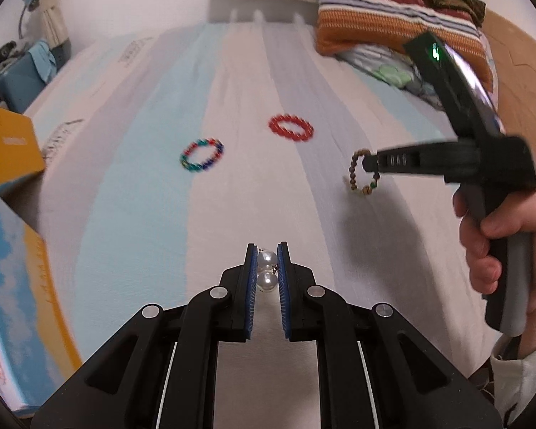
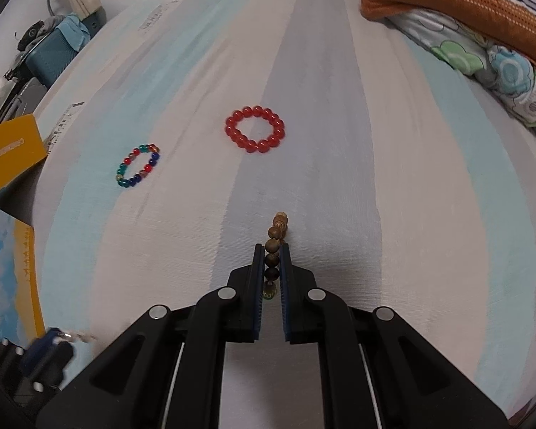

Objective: Organize jewelry
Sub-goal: 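Carry the pearl strand and wooden bead bracelet over the box with both tools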

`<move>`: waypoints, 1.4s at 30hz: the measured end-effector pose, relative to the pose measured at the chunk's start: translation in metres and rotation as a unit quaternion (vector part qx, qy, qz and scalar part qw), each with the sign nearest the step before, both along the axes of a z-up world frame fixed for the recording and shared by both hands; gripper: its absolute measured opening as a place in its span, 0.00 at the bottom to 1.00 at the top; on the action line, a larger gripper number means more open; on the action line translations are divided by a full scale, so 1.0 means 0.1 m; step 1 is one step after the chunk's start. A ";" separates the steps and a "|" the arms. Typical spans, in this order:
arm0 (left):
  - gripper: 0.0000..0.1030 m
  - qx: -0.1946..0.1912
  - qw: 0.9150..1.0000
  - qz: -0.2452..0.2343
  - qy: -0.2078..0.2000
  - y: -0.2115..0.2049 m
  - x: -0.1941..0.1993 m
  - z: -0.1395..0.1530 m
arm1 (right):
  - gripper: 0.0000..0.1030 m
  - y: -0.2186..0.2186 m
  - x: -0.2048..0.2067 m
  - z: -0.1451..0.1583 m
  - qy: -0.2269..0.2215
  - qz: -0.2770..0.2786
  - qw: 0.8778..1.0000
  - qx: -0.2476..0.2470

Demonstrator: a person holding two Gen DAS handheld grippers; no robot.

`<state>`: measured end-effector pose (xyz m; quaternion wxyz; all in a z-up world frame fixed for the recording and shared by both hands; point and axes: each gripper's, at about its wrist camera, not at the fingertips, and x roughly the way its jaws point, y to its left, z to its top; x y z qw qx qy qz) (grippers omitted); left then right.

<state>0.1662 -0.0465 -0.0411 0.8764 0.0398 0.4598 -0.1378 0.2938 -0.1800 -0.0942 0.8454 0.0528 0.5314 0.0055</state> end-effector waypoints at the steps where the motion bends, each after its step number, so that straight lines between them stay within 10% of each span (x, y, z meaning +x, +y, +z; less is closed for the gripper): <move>1: 0.10 0.004 1.000 0.007 -0.003 0.05 -0.01 0.05 | 0.07 0.03 -0.01 0.03 -0.005 0.003 1.000 -0.001; 42: 0.11 0.024 0.970 0.238 -0.043 2.35 -0.34 0.91 | 0.07 2.22 -0.73 1.19 -0.123 0.164 0.978 0.042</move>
